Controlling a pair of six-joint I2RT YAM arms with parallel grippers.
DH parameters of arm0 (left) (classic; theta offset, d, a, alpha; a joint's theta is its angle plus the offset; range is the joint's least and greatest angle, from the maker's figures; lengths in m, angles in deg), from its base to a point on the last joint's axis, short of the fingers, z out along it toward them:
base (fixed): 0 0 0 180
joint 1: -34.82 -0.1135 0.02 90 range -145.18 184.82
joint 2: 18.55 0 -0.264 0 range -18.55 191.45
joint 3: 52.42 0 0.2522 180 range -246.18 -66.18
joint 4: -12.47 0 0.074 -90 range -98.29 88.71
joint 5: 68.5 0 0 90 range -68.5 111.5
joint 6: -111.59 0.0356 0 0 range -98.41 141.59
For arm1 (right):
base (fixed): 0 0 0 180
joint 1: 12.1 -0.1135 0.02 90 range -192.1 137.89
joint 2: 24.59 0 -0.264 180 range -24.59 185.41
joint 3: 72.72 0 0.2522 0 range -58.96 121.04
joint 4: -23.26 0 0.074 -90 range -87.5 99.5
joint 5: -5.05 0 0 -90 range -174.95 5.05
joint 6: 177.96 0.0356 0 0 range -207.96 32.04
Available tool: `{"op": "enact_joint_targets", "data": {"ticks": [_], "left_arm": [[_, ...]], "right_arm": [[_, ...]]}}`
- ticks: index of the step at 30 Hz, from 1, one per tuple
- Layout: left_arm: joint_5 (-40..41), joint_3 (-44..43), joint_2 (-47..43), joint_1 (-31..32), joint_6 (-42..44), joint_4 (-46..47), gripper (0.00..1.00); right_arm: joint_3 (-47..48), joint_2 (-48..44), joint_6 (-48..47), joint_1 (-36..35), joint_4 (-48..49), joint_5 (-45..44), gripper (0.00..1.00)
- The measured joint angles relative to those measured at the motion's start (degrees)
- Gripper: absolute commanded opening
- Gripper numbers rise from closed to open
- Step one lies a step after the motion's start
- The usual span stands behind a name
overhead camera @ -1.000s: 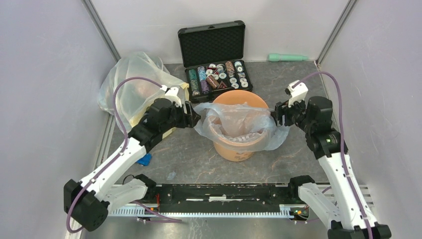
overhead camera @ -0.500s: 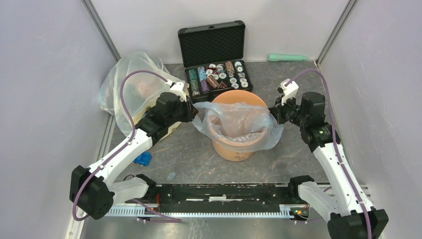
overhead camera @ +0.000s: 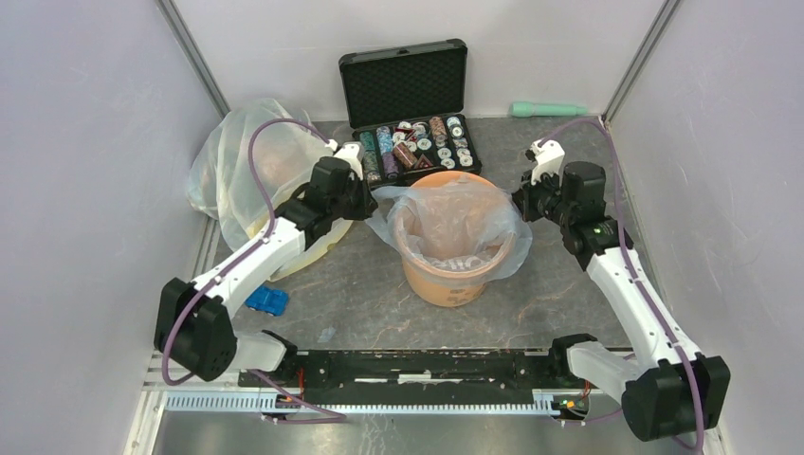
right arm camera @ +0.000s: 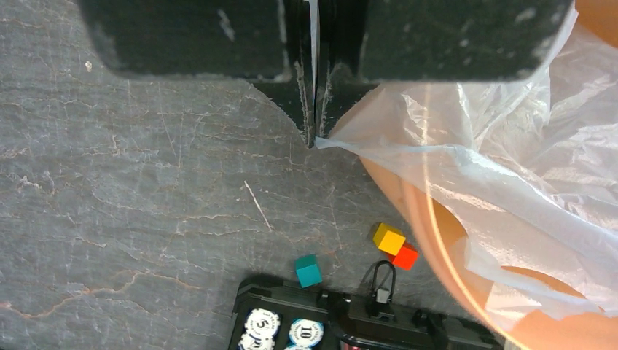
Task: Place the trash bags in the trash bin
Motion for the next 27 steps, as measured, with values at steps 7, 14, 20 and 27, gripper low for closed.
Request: {"op": "enact_joint_targets", "data": {"ticks": [7, 14, 20, 27], "left_arm": [[-4.1, -1.4, 6.8, -0.8, 0.0, -1.9, 0.25], [-7.6, -1.3, 8.3, -0.9, -0.1, -1.5, 0.26], [-9.7, -1.2, 9.2, -1.2, -0.1, -0.6, 0.15], [-11.5, 1.4, 10.4, -1.5, -1.0, 1.7, 0.04]], "right_arm": [[-3.7, 2.3, 3.3, 0.0, 5.4, -2.1, 0.0], [-10.4, 3.3, 5.6, 0.0, 9.3, -2.3, 0.0], [-11.8, 2.9, 6.3, 0.0, 9.8, -2.4, 0.0], [-11.8, -0.3, 6.7, 0.3, 9.7, -4.2, 0.0]]}}
